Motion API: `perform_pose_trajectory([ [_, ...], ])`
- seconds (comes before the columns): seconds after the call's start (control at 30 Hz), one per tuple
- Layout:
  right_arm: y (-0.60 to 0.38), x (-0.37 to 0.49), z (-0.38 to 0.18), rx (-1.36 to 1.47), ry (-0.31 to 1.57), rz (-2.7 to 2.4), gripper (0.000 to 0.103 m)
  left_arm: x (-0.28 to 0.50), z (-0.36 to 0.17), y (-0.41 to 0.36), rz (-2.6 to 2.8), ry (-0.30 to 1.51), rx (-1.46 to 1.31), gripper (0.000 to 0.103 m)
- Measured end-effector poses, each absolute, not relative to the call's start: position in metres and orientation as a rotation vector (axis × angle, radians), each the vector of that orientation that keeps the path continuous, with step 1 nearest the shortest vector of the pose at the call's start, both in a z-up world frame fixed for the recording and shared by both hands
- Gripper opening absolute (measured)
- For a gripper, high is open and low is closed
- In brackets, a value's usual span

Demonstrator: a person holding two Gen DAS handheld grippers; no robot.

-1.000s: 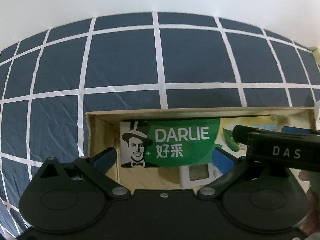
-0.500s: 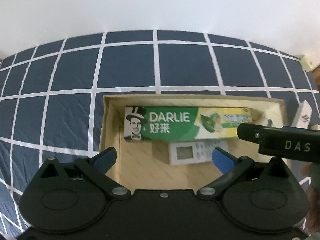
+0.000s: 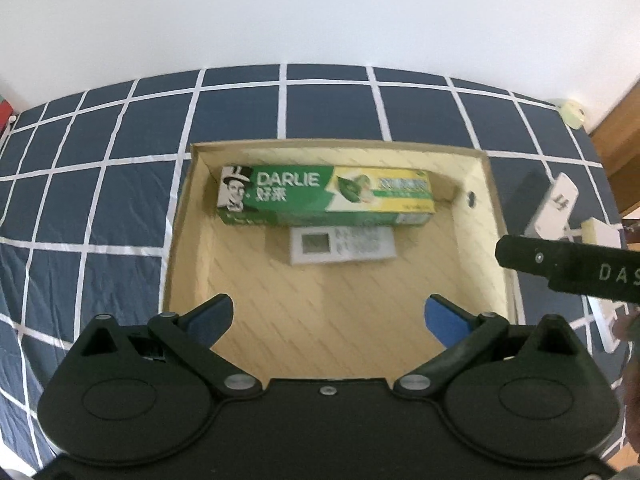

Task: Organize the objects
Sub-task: 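Lift the right tool out of the box toward the white power strip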

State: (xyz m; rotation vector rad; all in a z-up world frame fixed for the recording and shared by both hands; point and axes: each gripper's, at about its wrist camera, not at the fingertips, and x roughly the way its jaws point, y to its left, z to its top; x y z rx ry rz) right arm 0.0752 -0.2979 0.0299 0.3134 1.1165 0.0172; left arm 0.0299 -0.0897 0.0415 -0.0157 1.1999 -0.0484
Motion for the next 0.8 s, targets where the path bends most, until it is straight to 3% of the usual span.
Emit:
perform_pose_trajectory([
  [0.8,-0.438,-0.002,0.049,0.24,1.112,0.134,0.103,-0.042,0.046,-0.235,0.02,1.209,-0.018,0.103],
])
